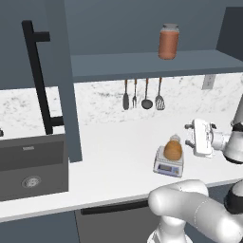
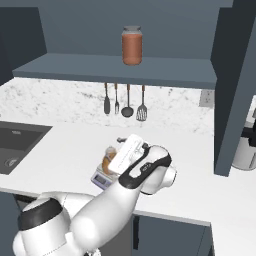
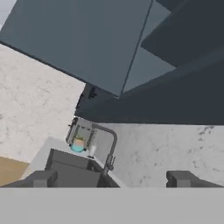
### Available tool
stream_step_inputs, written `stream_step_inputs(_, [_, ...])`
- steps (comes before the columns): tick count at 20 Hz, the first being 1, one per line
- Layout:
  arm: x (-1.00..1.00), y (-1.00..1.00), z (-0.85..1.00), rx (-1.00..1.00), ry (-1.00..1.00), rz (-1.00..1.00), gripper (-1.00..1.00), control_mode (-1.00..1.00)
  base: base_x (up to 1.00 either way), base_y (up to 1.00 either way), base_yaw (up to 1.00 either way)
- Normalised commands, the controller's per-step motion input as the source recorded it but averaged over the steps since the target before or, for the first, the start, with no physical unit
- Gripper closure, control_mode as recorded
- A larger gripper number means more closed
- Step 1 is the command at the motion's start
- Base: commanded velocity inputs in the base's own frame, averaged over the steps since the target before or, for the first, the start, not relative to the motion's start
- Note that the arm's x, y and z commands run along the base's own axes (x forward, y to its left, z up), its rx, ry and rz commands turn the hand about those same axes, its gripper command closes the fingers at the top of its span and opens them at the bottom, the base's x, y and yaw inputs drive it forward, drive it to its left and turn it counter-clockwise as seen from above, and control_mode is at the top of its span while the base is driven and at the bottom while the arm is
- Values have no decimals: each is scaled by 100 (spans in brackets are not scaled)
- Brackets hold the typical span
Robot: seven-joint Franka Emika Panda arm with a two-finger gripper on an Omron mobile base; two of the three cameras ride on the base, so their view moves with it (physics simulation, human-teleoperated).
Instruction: Pick the honey bottle and place it on the digital scale for weighing, and close the cabinet.
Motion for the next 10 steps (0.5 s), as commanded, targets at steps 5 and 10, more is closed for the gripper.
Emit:
stream_step_inputs(5, [-31,-41,56,14,-34,-12,-100,-100,0,0,0])
stream_step_inputs(10, [-25,-49,48,21,-28,-14,-100,-100,0,0,0])
